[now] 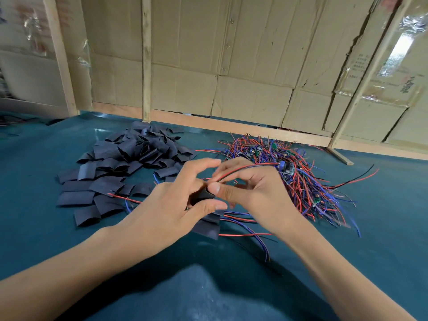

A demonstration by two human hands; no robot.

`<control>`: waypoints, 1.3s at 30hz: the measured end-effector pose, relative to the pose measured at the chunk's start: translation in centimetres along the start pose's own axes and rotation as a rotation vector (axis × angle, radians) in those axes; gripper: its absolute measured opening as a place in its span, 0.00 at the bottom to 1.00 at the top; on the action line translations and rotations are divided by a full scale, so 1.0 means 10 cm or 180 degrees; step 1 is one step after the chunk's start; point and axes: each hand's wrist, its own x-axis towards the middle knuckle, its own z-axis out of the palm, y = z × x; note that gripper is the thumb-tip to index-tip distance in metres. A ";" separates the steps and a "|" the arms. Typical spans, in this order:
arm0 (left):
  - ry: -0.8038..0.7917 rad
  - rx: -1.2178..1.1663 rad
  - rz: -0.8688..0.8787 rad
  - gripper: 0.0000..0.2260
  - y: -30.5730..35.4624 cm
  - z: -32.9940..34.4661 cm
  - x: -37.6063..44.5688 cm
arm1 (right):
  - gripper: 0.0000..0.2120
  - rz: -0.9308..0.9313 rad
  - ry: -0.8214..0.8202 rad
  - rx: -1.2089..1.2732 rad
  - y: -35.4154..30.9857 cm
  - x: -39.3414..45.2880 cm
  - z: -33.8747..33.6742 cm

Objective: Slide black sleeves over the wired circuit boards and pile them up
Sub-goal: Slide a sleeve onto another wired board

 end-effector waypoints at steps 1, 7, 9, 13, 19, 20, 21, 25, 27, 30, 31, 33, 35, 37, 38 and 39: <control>0.0025 -0.0002 -0.0042 0.27 -0.01 0.00 0.00 | 0.05 0.0173 -0.0007 0.0106 0.01 0.00 0.02; 0.0137 0.0334 -0.0187 0.24 -0.03 -0.03 0.04 | 0.24 0.1244 -0.0037 0.1054 -0.05 0.04 0.12; 0.0108 0.0487 -0.0145 0.20 -0.01 -0.04 0.04 | 0.23 0.1411 0.0184 0.0965 -0.04 0.06 0.15; 0.0059 0.0929 -0.0122 0.10 -0.03 -0.04 0.03 | 0.21 0.1485 0.0310 0.0462 -0.03 0.03 0.18; -0.0053 0.1306 -0.0189 0.11 -0.03 -0.07 0.07 | 0.31 0.1366 0.0018 -0.0156 -0.06 -0.02 0.23; 0.0043 0.1287 -0.0175 0.10 -0.04 -0.08 0.07 | 0.32 0.1587 0.0108 0.0210 -0.08 -0.01 0.23; 0.0161 0.1282 -0.0153 0.10 -0.05 -0.09 0.07 | 0.31 0.1840 0.0253 0.0713 -0.10 0.01 0.21; 0.0491 0.1279 -0.0132 0.05 -0.09 -0.14 0.09 | 0.28 0.2375 0.0726 0.2390 -0.21 0.07 0.06; 0.0572 0.1278 -0.0117 0.04 -0.10 -0.12 0.09 | 0.27 0.2416 0.0844 0.2753 -0.21 0.06 0.04; 0.0689 0.1305 -0.0077 0.04 -0.09 -0.10 0.09 | 0.23 0.2506 0.1128 0.3107 -0.19 0.03 0.14; 0.0704 0.1283 -0.0048 0.04 -0.09 -0.10 0.09 | 0.22 0.2516 0.1259 0.3222 -0.16 0.03 0.16; 0.0734 0.1219 0.0012 0.04 -0.09 -0.11 0.09 | 0.20 0.2512 0.1539 0.3366 -0.10 0.02 0.16; 0.0802 0.1215 0.0059 0.04 -0.11 -0.13 0.09 | 0.16 0.2431 0.1577 0.3239 -0.07 0.04 0.09; 0.0754 0.1270 0.0010 0.05 -0.14 -0.16 0.10 | 0.13 0.2255 0.1451 0.2891 -0.07 0.06 0.01; 0.0680 0.1342 -0.0045 0.07 -0.16 -0.16 0.10 | 0.13 0.2142 0.1408 0.2684 -0.06 0.08 -0.03; 0.0603 0.1432 -0.0064 0.09 -0.18 -0.16 0.10 | 0.13 0.2032 0.1379 0.2468 -0.06 0.09 -0.05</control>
